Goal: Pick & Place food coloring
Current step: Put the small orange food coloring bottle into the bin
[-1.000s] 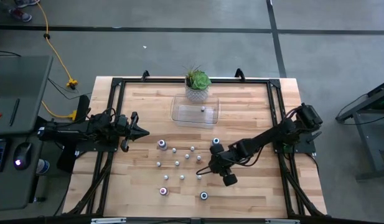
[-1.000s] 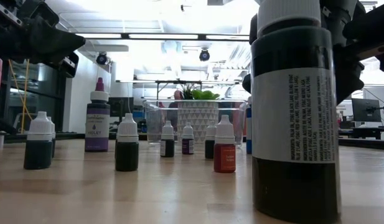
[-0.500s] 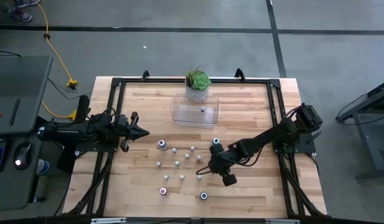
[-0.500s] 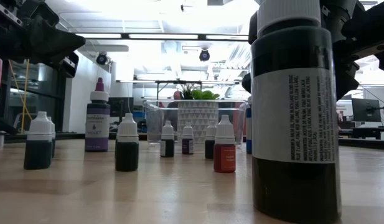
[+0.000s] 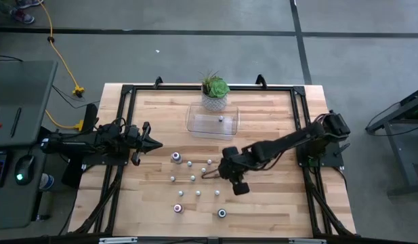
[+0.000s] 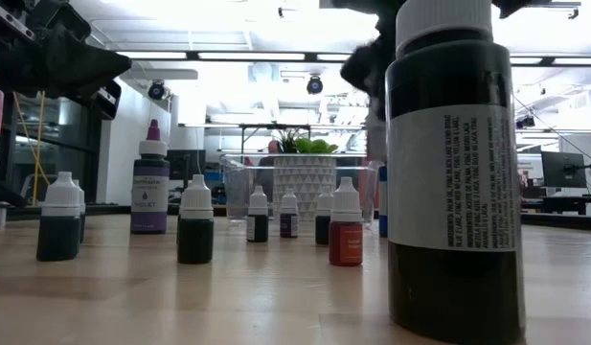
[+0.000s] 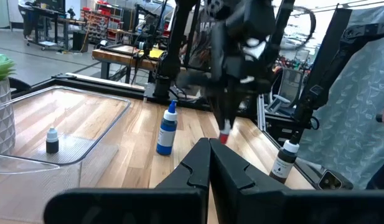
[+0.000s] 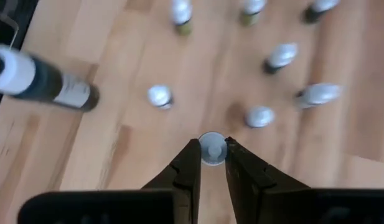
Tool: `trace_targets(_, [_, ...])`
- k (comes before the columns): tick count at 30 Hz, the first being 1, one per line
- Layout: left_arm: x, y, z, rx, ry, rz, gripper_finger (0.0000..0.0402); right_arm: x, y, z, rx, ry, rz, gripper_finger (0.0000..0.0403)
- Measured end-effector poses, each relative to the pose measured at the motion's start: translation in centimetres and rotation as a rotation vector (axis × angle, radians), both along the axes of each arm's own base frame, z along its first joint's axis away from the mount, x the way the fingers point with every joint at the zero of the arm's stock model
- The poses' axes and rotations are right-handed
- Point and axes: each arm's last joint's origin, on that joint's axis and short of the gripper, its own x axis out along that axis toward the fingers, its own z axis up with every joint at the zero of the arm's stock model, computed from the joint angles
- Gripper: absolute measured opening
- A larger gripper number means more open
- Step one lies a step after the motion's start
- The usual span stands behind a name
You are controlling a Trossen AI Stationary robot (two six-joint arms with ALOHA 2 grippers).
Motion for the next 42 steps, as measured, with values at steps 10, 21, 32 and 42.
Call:
trace_targets(10, [0.0,0.0,0.0,0.000,0.002,0.002,0.0000,-2.0,-5.1,5.4,-0.079,-0.044,-0.154,0.0053])
trace_targets(21, [0.0,0.0,0.0,0.000,0.003,0.002,0.0000,-3.5,-11.6,7.8,-0.130,-0.100,-0.296,0.0054])
trace_targets(32, [0.0,0.0,-0.1,0.000,0.008,0.003,0.0000,-1.6,-17.6,4.6,-0.102,-0.039,-0.561,0.0055])
trace_targets(42, [0.0,0.0,-0.1,0.000,0.008,0.003,0.0000,0.1,-21.1,0.3,-0.028,0.041,-0.813,0.0055])
